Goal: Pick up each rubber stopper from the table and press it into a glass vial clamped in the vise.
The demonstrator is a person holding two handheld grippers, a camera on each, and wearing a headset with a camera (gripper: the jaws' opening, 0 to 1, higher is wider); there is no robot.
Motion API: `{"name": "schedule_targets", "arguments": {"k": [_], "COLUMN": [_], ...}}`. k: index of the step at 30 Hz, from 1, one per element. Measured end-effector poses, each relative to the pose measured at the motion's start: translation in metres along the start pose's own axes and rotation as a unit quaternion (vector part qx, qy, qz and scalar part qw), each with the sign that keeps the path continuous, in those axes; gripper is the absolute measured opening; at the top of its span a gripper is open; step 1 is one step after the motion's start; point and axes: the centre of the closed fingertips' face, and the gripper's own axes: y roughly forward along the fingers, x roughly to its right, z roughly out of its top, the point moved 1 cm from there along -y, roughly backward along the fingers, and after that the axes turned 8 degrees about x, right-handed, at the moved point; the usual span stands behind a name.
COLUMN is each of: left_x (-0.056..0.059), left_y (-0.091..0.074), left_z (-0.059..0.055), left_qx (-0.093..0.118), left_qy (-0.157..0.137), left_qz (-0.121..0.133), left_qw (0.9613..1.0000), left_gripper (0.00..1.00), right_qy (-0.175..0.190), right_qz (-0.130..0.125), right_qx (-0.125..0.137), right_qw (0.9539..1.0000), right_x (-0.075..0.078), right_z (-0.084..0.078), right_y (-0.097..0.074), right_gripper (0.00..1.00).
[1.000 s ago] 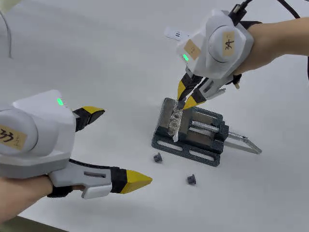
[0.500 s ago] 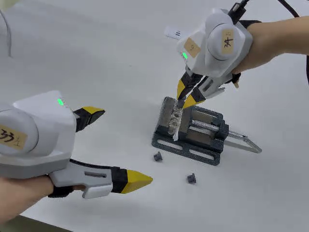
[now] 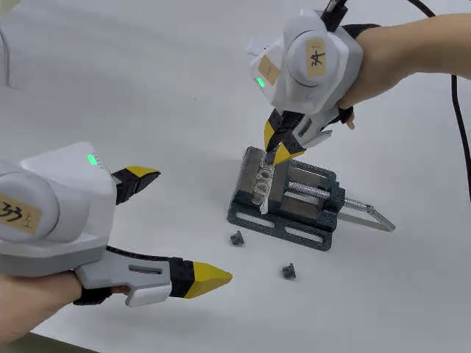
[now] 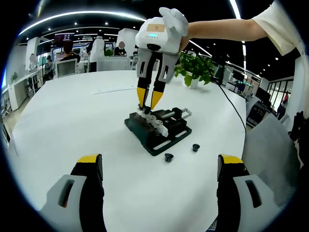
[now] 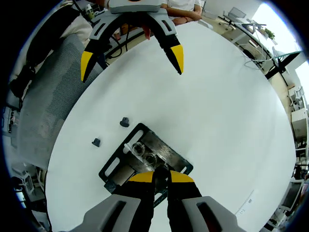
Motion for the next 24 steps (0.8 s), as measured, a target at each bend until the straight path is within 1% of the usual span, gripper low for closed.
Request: {"name": "schedule_targets", "arguments": {"k": [2,5,6,7,9,10,11,13,17,20,21,22,24], "left_x": [0.0009,0.0018,0.0020,0.0027,0.0035,0.0041,0.0038,0.0040,0.0048,0.0052,0.0055,0.0060,0.0061], "left_y": [0.0008,0.0015,0.0017,0.0018,0.0021,0.0023,0.0021,0.0021,0.0021,0.0022,0.0022,0.0022,0.0024], "left_z": [0.0008,0.0011,0.0011,0.0013,0.0010,0.0007,0.0000,-0.0004,-0.0012,-0.0020,-0.0021,-0.0023,-0.0026], "left_qx": [0.002,0.002,0.002,0.002,0.002,0.002,0.002,0.002,0.003,0.002,0.002,0.003,0.003], "left_qy": [0.000,0.000,0.000,0.001,0.000,-0.001,0.000,0.000,-0.001,-0.003,-0.003,-0.004,-0.004], "left_qz": [-0.001,-0.004,-0.004,-0.005,-0.006,-0.006,-0.007,-0.008,-0.010,-0.010,-0.010,-0.011,-0.011], "left_qw": [1.0000,1.0000,1.0000,1.0000,1.0000,1.0000,1.0000,1.0000,0.9999,0.9999,0.9999,0.9999,0.9999], "left_gripper": [0.99,0.99,0.99,0.99,0.99,0.99,0.99,0.99,0.99,0.99,0.99,0.99,0.99], "right_qy": [0.016,0.030,0.037,0.052,0.062,0.081,0.080,0.100,0.116,0.129,0.137,0.152,0.161], "right_qz": [-0.001,-0.003,-0.004,-0.007,-0.008,-0.010,-0.009,-0.013,-0.018,-0.022,-0.024,-0.029,-0.034], "right_qx": [0.000,-0.003,-0.006,-0.008,-0.009,-0.008,-0.008,-0.008,-0.013,-0.015,-0.015,-0.014,-0.011], "right_qw": [0.9999,0.9995,0.9993,0.9986,0.9980,0.9967,0.9967,0.9949,0.9931,0.9913,0.9902,0.9878,0.9863], "right_x": [-0.0009,0.0000,-0.0013,-0.0021,-0.0040,-0.0028,-0.0020,-0.0017,-0.0073,-0.0065,-0.0067,-0.0058,-0.0060], "right_z": [0.0009,0.0020,0.0026,0.0030,0.0045,0.0048,0.0051,0.0053,0.0059,0.0053,0.0056,0.0060,0.0062], "right_y": [-0.0007,0.0003,0.0003,0.0004,0.0006,0.0007,0.0006,0.0005,-0.0008,-0.0017,-0.0017,-0.0016,-0.0016], "right_gripper": [0.03,0.03,0.03,0.02,0.02,0.02,0.02,0.02,0.02,0.02,0.02,0.02,0.02]}}
